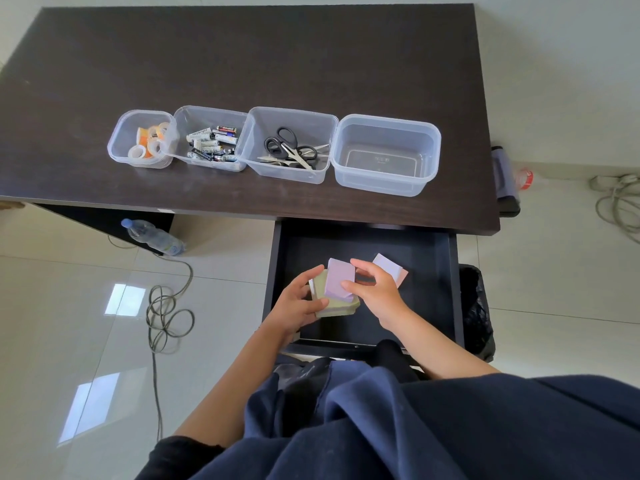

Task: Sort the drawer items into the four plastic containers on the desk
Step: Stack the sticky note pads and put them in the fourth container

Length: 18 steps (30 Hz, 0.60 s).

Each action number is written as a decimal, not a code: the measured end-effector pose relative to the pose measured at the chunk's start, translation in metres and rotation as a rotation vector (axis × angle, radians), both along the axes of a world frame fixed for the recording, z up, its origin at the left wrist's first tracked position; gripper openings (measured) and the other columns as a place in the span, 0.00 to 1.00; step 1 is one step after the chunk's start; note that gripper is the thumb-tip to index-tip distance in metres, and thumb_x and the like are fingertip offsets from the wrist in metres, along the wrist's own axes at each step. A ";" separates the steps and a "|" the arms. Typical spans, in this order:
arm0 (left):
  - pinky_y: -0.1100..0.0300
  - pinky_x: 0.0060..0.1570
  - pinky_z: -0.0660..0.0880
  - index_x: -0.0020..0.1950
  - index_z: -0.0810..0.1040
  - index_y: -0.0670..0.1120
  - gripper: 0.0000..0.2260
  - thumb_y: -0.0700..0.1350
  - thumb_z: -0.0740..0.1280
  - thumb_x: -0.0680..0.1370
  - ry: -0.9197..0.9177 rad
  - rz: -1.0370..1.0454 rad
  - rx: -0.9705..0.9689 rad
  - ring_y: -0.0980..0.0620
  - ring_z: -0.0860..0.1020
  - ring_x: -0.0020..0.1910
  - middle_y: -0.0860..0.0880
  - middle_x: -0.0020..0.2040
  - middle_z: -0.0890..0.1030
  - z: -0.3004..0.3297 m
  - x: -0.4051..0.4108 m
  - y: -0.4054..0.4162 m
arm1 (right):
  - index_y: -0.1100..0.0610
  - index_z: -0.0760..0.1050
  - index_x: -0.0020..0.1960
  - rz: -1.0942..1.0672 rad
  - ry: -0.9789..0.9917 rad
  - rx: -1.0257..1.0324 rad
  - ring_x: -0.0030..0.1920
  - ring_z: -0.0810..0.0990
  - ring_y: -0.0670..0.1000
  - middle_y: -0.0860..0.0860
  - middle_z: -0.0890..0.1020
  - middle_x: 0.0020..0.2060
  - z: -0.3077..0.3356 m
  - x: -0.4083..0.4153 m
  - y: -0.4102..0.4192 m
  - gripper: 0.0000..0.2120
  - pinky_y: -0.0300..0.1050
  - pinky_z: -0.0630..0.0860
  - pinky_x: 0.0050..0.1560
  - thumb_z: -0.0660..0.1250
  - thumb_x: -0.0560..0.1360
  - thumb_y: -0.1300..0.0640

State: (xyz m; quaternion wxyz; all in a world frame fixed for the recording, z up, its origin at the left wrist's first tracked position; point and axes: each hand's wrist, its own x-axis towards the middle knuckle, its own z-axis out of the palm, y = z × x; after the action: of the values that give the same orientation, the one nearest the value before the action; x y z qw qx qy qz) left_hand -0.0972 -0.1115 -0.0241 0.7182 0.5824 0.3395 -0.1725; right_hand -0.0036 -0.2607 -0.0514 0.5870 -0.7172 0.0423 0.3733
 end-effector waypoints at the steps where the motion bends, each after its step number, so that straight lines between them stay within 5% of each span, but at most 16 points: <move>1: 0.60 0.47 0.80 0.68 0.69 0.58 0.27 0.34 0.68 0.76 -0.005 0.005 -0.013 0.48 0.78 0.57 0.48 0.60 0.76 0.000 0.001 0.000 | 0.50 0.72 0.66 0.012 0.034 0.008 0.62 0.74 0.52 0.50 0.75 0.60 0.000 0.001 -0.001 0.23 0.41 0.74 0.51 0.72 0.73 0.60; 7: 0.57 0.51 0.80 0.66 0.69 0.61 0.26 0.34 0.67 0.76 -0.002 -0.033 -0.053 0.48 0.77 0.58 0.48 0.62 0.75 0.000 0.005 0.002 | 0.38 0.70 0.65 0.079 0.290 0.078 0.62 0.73 0.53 0.49 0.74 0.62 -0.004 0.004 -0.008 0.25 0.62 0.73 0.61 0.72 0.73 0.57; 12: 0.58 0.50 0.80 0.67 0.69 0.61 0.27 0.34 0.67 0.76 -0.006 -0.049 -0.086 0.46 0.76 0.60 0.48 0.62 0.75 0.001 0.006 0.003 | 0.43 0.67 0.69 -0.027 0.327 0.170 0.61 0.76 0.54 0.50 0.77 0.62 -0.008 -0.001 -0.009 0.29 0.56 0.79 0.52 0.71 0.73 0.60; 18: 0.50 0.58 0.77 0.70 0.67 0.60 0.28 0.35 0.67 0.77 0.015 -0.048 -0.112 0.44 0.75 0.61 0.45 0.63 0.76 0.004 0.008 0.010 | 0.43 0.72 0.64 -0.022 0.329 0.204 0.63 0.74 0.55 0.49 0.77 0.63 -0.012 -0.003 -0.004 0.24 0.60 0.75 0.60 0.71 0.73 0.61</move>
State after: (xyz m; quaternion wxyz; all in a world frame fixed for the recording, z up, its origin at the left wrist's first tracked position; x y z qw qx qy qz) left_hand -0.0897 -0.1011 -0.0197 0.7427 0.5481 0.3204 -0.2127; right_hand -0.0066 -0.2650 -0.0632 0.6459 -0.5826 0.1075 0.4815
